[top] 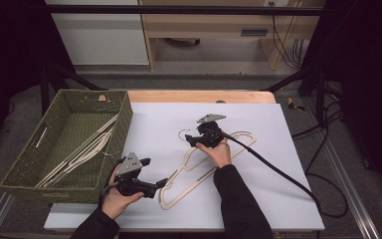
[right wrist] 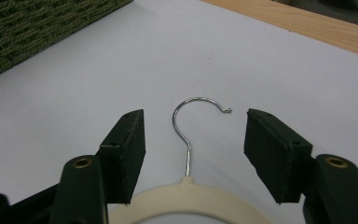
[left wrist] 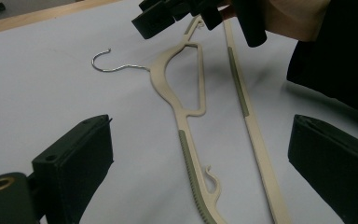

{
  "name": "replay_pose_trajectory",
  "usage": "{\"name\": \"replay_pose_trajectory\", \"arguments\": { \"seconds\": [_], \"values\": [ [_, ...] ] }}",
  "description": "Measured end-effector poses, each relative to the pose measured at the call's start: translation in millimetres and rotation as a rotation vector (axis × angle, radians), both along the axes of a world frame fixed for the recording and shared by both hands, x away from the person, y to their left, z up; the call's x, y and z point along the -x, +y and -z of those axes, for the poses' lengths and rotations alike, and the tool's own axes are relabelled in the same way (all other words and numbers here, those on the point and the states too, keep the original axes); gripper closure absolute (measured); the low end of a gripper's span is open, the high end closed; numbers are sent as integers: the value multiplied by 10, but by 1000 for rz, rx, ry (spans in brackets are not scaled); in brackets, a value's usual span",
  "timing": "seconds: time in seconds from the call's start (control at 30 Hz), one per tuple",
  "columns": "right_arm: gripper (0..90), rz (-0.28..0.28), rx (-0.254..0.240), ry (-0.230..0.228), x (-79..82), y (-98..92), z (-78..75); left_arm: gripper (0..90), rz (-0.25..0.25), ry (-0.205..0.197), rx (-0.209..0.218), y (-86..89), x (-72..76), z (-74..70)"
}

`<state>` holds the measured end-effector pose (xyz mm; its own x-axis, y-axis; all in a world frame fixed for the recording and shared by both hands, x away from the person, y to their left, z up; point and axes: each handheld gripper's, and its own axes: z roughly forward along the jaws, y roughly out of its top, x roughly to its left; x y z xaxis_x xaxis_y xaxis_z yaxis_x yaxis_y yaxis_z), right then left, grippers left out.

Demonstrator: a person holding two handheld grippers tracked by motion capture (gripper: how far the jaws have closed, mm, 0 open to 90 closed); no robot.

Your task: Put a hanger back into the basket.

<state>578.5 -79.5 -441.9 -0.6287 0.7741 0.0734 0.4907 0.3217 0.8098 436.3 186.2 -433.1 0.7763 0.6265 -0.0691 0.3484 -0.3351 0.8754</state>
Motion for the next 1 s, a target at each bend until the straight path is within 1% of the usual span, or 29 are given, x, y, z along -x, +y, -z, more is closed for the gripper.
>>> {"name": "replay_pose_trajectory", "arguments": {
  "seconds": [0.03, 0.1, 0.13, 0.17, 0.2, 0.33, 0.4, 0.43, 0.5, 0.53, 0.57, 0.6, 0.63, 0.67, 0.7, 0.8, 0.87, 1.0],
  "values": [
    [406, -11, 8, -1, -10, 6, 0, 65, 0, 0, -1, 1, 1, 0],
    [426, -10, 0, 8, -16, 32, 2, 65, 0, 0, 0, 1, 2, -1],
    [434, -7, -1, 1, -28, 40, 10, 64, 0, 0, 0, 1, 3, -3],
    [445, -8, 9, -4, -34, 37, 14, 65, 0, 0, 1, 2, 5, -4],
    [455, 1, 7, 5, -39, 38, 19, 65, 0, 0, 1, 2, 7, -5],
    [510, 3, 14, 27, -61, 52, 65, 65, 1, 0, 1, -1, 6, -3],
    [538, -9, 24, 36, -68, 52, 90, 65, 3, 3, -1, -5, 6, 1],
    [566, -11, 23, 44, -72, 63, 110, 65, 3, 4, 0, -6, 6, 2],
    [591, -17, 33, 43, -79, 66, 133, 65, 3, 5, -1, -9, 5, 6],
    [606, -15, 33, 54, -76, 75, 149, 65, 3, 5, -1, -10, 5, 8],
    [618, -7, 29, 57, -80, 88, 162, 65, 4, 6, -2, -11, 4, 9],
    [628, -16, 39, 52, -87, 81, 175, 65, 3, 7, -2, -13, 4, 12],
    [638, -8, 37, 63, -91, 90, 189, 66, 3, 7, -3, -13, 4, 13],
    [646, -13, 41, 58, -102, 87, 204, 66, 3, 7, -3, -13, 3, 13],
    [653, 5, 32, 68, -106, 104, 215, 66, 2, 8, -2, -12, 3, 13],
    [664, 2, 45, 67, -132, 99, 249, 66, 2, 7, -2, -10, 3, 13],
    [670, 10, 41, 71, -143, 111, 264, 67, 0, 8, -2, -11, 1, 15],
    [681, 3, 69, 70, -149, 145, 293, 67, 1, 9, -3, -18, 1, 23]
  ]
}}
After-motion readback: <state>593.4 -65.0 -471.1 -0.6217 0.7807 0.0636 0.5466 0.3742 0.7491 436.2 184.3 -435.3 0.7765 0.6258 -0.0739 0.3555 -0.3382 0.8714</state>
